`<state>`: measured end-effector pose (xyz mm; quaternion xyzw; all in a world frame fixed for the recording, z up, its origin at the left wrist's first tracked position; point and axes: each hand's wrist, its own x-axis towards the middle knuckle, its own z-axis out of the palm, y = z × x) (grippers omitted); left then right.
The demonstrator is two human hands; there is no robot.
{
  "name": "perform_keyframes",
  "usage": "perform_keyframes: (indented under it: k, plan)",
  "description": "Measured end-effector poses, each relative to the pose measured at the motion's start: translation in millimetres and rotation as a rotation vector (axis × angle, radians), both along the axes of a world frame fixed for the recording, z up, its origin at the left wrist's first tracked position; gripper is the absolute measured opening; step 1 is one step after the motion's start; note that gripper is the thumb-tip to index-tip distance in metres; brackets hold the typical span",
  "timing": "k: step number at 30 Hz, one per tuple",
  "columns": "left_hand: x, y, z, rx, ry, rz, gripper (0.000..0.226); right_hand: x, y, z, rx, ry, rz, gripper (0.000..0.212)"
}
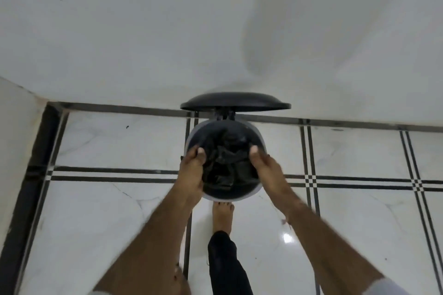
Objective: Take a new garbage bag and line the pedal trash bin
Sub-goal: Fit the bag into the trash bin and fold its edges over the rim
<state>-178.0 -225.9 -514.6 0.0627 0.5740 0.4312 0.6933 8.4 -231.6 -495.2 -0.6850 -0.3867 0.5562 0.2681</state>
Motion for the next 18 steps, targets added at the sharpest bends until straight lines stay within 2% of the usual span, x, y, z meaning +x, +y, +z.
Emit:
perform_keyframes:
  k: [1,3,4,6,7,9,10,12,13,16,18]
  plan:
    - [1.8,-1.4,-14.6,-0.052,0.118,-0.024,0.029,1.4,-0.8,-13.9,-0.026,-0.05,0.026,0.053]
    - [-3.6,-4.8,-40.7,-0.119,0.254,0.061,0.019,8.6,5.3,-34.5,0.018,-0.102,-0.05,0.049]
    - [-7.8,-7.4,-51.4,-0.134,0.328,0.079,0.021,12.3,10.5,-42.3,0.003,-0.1,-0.026,0.051]
    - [-8.7,-15.1,-71.3,-0.154,0.427,-0.049,0.027,14.8,17.7,-52.5,-0.028,-0.205,0.167,0.053]
    - [-4.2,-18.7,-77.9,-0.141,0.396,-0.128,0.026,14.9,19.0,-58.0,0.049,-0.331,0.231,0.053]
    - [8.8,-18.3,-86.6,-0.117,0.212,-0.184,0.034,9.1,21.4,-71.6,0.207,-0.419,0.266,0.054]
    - [15.1,-14.2,-89.4,-0.128,0.141,-0.156,0.038,4.4,25.1,-77.6,0.219,-0.435,0.395,0.056]
    - [28.3,-2.5,-97.1,-0.164,0.136,-0.103,0.034,-0.8,27.1,-95.5,0.081,-0.459,0.654,0.057]
    - [30.9,2.5,-100.8,-0.18,0.192,-0.082,0.028,-0.3,29.3,-100.0,0.006,-0.395,0.592,0.055]
    - [18.4,7.1,-107.5,-0.1,0.342,0.021,0.019,5.9,37.8,-99.6,0.006,-0.104,0.005,0.048]
    - [3.9,2.2,-102.8,-0.035,0.384,0.086,0.02,10.7,36.3,-94.5,-0.001,-0.051,-0.065,0.047]
